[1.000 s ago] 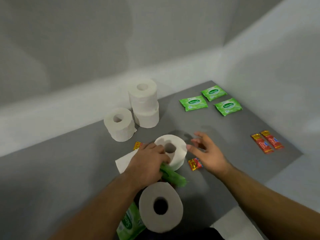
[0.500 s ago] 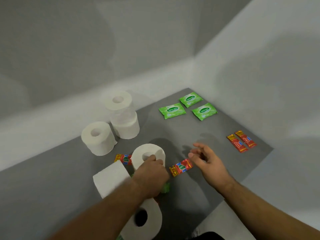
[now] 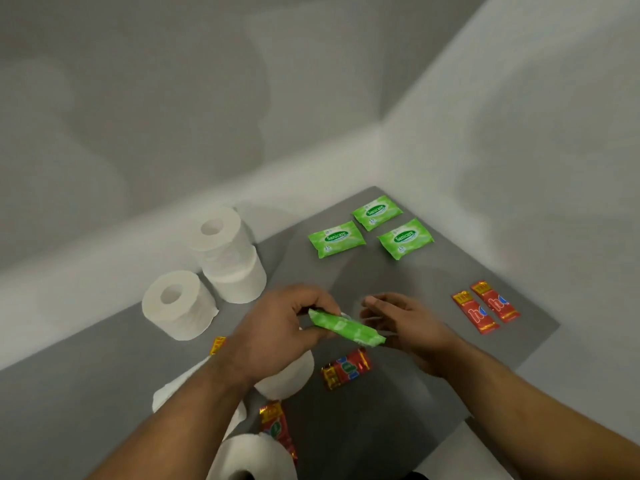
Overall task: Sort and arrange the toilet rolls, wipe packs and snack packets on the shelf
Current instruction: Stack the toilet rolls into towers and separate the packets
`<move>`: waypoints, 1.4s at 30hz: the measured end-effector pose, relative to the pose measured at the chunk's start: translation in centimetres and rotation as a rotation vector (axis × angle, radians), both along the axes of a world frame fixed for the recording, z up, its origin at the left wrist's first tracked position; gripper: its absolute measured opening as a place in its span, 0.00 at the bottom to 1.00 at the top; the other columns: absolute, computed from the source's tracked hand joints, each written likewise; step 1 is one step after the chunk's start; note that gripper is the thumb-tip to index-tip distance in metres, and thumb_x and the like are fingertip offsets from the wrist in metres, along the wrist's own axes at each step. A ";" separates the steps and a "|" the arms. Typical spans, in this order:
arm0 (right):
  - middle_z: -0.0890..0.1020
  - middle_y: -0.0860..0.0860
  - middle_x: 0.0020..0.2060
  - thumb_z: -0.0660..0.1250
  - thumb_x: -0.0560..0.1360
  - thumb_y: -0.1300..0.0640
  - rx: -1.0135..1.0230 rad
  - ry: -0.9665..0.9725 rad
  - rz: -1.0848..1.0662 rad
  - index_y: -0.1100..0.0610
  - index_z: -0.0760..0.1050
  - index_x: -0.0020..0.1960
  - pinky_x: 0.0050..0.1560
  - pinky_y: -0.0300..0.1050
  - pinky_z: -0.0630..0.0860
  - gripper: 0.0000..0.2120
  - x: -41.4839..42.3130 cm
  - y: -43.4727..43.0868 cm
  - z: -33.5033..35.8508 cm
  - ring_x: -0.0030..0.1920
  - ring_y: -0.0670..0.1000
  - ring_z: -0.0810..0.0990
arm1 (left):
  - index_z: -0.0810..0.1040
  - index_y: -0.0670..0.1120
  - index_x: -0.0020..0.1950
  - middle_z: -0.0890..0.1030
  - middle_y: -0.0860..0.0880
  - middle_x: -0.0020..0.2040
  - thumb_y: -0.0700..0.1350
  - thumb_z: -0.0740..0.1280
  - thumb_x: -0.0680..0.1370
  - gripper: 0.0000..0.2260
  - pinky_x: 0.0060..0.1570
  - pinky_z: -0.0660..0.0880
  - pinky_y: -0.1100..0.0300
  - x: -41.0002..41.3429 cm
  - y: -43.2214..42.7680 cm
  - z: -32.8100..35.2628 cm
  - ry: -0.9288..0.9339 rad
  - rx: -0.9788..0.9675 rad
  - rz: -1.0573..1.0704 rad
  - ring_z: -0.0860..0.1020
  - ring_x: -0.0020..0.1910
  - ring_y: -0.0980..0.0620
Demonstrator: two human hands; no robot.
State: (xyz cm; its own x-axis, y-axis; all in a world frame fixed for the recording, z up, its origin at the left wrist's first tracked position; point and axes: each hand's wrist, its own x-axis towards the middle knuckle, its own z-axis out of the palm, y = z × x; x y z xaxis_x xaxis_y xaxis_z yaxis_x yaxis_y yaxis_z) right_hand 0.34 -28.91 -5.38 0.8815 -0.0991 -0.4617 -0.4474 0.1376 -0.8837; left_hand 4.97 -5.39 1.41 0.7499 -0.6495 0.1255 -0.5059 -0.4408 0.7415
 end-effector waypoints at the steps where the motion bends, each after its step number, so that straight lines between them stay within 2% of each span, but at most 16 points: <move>1: 0.85 0.57 0.52 0.70 0.78 0.47 0.051 0.025 0.019 0.56 0.82 0.57 0.57 0.56 0.80 0.15 0.7 -0.6 0.6 0.50 0.55 0.85 | 0.85 0.53 0.51 0.86 0.59 0.51 0.38 0.79 0.73 0.12 0.55 0.81 0.58 0.4 -0.5 0.2 -0.012 -0.067 0.007 0.84 0.53 0.57; 3: 0.86 0.58 0.52 0.68 0.78 0.47 0.182 0.065 0.074 0.59 0.80 0.61 0.60 0.58 0.78 0.18 2.1 -1.8 1.6 0.50 0.57 0.84 | 0.85 0.50 0.50 0.86 0.57 0.53 0.36 0.79 0.72 0.12 0.55 0.81 0.59 1.4 -1.4 0.4 -0.059 -0.152 0.010 0.85 0.55 0.56; 6: 0.82 0.65 0.59 0.71 0.75 0.55 0.352 0.066 0.100 0.62 0.76 0.65 0.65 0.65 0.73 0.21 4.6 -3.5 2.3 0.60 0.65 0.78 | 0.85 0.48 0.49 0.85 0.56 0.55 0.36 0.79 0.72 0.11 0.56 0.79 0.63 2.9 -2.7 -0.1 -0.150 -0.191 0.048 0.84 0.58 0.55; 7: 0.82 0.65 0.60 0.72 0.73 0.59 0.375 0.047 0.092 0.63 0.76 0.65 0.62 0.64 0.75 0.22 5.4 -4.0 2.4 0.59 0.64 0.78 | 0.85 0.48 0.49 0.85 0.55 0.57 0.35 0.80 0.71 0.12 0.56 0.78 0.65 3.4 -3.1 -0.4 -0.190 -0.193 0.072 0.83 0.59 0.55; 10: 0.84 0.61 0.56 0.72 0.74 0.67 0.340 -0.016 0.082 0.60 0.75 0.64 0.43 0.51 0.84 0.19 7.7 -5.4 2.1 0.50 0.57 0.84 | 0.84 0.49 0.51 0.81 0.54 0.61 0.34 0.80 0.70 0.15 0.60 0.77 0.65 5.1 -3.8 -2.0 -0.291 -0.123 0.164 0.80 0.63 0.57; 13: 0.86 0.59 0.52 0.70 0.75 0.69 0.297 -0.036 -0.006 0.59 0.73 0.62 0.42 0.50 0.83 0.18 9.9 -6.2 0.0 0.48 0.56 0.86 | 0.84 0.52 0.56 0.78 0.57 0.65 0.34 0.78 0.71 0.18 0.65 0.70 0.70 6.0 -3.9 -3.5 -0.269 0.016 0.304 0.76 0.65 0.60; 17: 0.80 0.63 0.59 0.70 0.73 0.72 0.129 -0.001 -0.195 0.58 0.70 0.59 0.50 0.60 0.83 0.19 12.9 -7.0 -5.1 0.53 0.62 0.84 | 0.82 0.55 0.58 0.77 0.59 0.66 0.38 0.77 0.73 0.18 0.68 0.69 0.66 5.3 -3.4 -4.9 -0.190 0.117 0.395 0.74 0.67 0.60; 21: 0.76 0.61 0.59 0.71 0.70 0.73 -0.095 0.021 -0.255 0.57 0.71 0.57 0.42 0.56 0.84 0.20 15.5 -6.8 -8.6 0.51 0.60 0.83 | 0.81 0.59 0.60 0.76 0.64 0.65 0.44 0.77 0.75 0.16 0.67 0.68 0.68 4.2 -2.2 -6.0 -0.152 0.189 0.476 0.74 0.66 0.63; 24: 0.78 0.54 0.48 0.74 0.70 0.66 -0.426 0.001 -0.166 0.55 0.72 0.53 0.45 0.57 0.84 0.17 16.6 -6.7 -10.0 0.42 0.55 0.81 | 0.81 0.60 0.60 0.74 0.68 0.63 0.44 0.77 0.76 0.17 0.61 0.74 0.65 3.3 -1.4 -6.3 -0.122 0.199 0.525 0.77 0.59 0.63; 27: 0.80 0.54 0.41 0.74 0.71 0.58 -0.846 -0.069 -0.016 0.56 0.75 0.47 0.45 0.47 0.76 0.08 17.1 -7.2 -11.1 0.42 0.57 0.77 | 0.80 0.61 0.61 0.75 0.67 0.63 0.47 0.76 0.77 0.15 0.48 0.81 0.59 2.5 -0.7 -6.3 -0.078 0.226 0.596 0.81 0.46 0.56; 29: 0.82 0.56 0.41 0.72 0.73 0.56 -0.975 -0.105 0.060 0.55 0.76 0.42 0.43 0.47 0.75 0.05 17.4 -7.5 -11.8 0.44 0.60 0.80 | 0.80 0.59 0.61 0.75 0.65 0.64 0.47 0.76 0.76 0.15 0.54 0.81 0.56 2.1 -0.2 -6.5 -0.070 0.246 0.641 0.81 0.52 0.56; 31: 0.83 0.58 0.44 0.70 0.75 0.53 -1.085 -0.105 0.137 0.54 0.79 0.43 0.43 0.48 0.76 0.05 17.5 -7.6 -12.3 0.46 0.61 0.81 | 0.81 0.58 0.61 0.77 0.63 0.65 0.47 0.76 0.76 0.15 0.63 0.75 0.61 1.8 0.1 -6.7 -0.072 0.262 0.679 0.77 0.61 0.59; 35: 0.79 0.58 0.52 0.66 0.77 0.48 -1.219 -0.056 0.222 0.52 0.83 0.52 0.49 0.50 0.78 0.10 17.3 -7.7 -12.0 0.49 0.61 0.80 | 0.81 0.59 0.59 0.79 0.61 0.64 0.46 0.76 0.76 0.14 0.65 0.72 0.62 1.2 0.7 -6.7 -0.022 0.267 0.761 0.77 0.62 0.58; 38: 0.76 0.56 0.58 0.66 0.77 0.46 -1.260 -0.024 0.225 0.49 0.84 0.54 0.53 0.53 0.78 0.13 16.6 -7.5 -10.8 0.55 0.61 0.78 | 0.79 0.61 0.58 0.79 0.62 0.63 0.48 0.76 0.76 0.14 0.64 0.74 0.59 0.6 1.3 -6.7 0.022 0.264 0.819 0.77 0.60 0.56; 40: 0.75 0.56 0.63 0.67 0.76 0.45 -1.211 -0.077 0.201 0.51 0.84 0.55 0.57 0.53 0.77 0.13 15.7 -6.8 -10.0 0.60 0.62 0.76 | 0.79 0.61 0.58 0.79 0.62 0.63 0.48 0.75 0.76 0.13 0.63 0.73 0.59 0.3 1.8 -6.6 0.047 0.251 0.833 0.78 0.59 0.56; 42: 0.76 0.55 0.62 0.72 0.73 0.48 -1.087 -0.229 0.165 0.52 0.84 0.55 0.59 0.50 0.76 0.13 14.1 -5.2 -9.2 0.60 0.59 0.77 | 0.79 0.59 0.58 0.79 0.61 0.62 0.49 0.74 0.76 0.12 0.60 0.74 0.60 -0.2 2.6 -6.7 0.063 0.231 0.831 0.78 0.58 0.55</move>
State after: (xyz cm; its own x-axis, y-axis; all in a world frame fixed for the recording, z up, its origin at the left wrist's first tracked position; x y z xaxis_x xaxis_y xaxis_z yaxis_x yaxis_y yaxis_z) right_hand 14.42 -34.12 -14.58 0.9740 -0.2250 -0.0268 -0.2008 -0.8024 -0.5619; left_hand 4.78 -2.78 -5.29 0.9941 0.1089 0.0008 0.0863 -0.7925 0.6037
